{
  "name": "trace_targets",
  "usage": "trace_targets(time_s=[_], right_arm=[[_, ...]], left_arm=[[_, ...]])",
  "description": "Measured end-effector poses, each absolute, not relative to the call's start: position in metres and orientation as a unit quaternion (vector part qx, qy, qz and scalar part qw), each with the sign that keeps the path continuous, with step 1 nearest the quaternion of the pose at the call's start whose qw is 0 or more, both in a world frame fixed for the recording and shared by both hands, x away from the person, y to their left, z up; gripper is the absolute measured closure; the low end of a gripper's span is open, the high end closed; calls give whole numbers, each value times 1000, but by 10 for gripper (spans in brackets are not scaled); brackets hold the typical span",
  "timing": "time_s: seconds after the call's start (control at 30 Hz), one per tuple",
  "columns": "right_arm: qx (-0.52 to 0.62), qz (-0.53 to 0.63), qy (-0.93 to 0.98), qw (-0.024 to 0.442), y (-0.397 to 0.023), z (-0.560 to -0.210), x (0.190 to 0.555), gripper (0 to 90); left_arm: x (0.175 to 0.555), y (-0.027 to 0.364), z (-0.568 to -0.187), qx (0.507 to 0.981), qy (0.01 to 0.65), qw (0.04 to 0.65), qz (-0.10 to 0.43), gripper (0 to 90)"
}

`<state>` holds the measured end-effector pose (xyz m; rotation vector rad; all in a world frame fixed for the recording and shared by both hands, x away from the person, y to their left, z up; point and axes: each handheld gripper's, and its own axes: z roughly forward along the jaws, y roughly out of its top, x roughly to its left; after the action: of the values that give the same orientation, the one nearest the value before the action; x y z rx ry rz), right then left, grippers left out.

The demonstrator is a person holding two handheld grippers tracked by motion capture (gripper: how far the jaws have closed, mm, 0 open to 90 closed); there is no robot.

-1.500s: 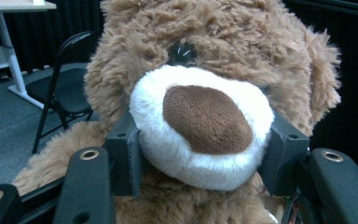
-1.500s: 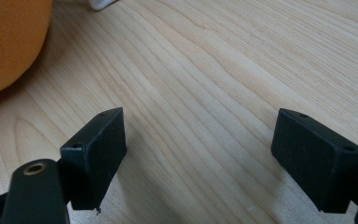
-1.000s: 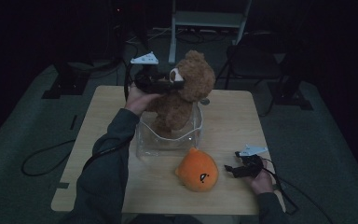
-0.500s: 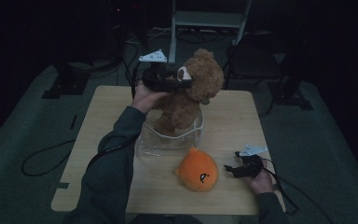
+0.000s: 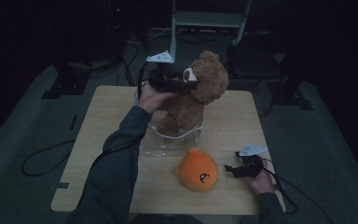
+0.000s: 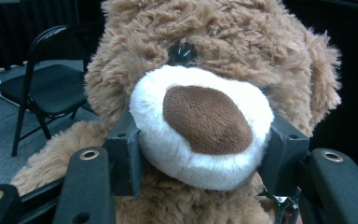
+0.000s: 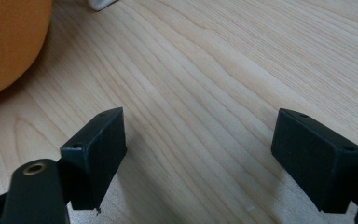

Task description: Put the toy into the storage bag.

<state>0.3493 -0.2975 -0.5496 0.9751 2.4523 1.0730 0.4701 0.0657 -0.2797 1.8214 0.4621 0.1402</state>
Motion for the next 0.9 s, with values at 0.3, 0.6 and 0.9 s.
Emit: trace_targets(time_s=[0.3, 0.6, 0.9], right_arm=[[339, 373, 852, 146, -297, -550, 349, 170], [339, 372, 852, 146, -297, -550, 349, 170], [339, 373, 851, 146, -297, -550, 349, 170]], left_arm=[[472, 62, -285, 785, 201, 584, 55, 423], [472, 58, -289, 791, 198, 576, 52, 422], [472, 56, -293, 795, 198, 571, 49, 421]])
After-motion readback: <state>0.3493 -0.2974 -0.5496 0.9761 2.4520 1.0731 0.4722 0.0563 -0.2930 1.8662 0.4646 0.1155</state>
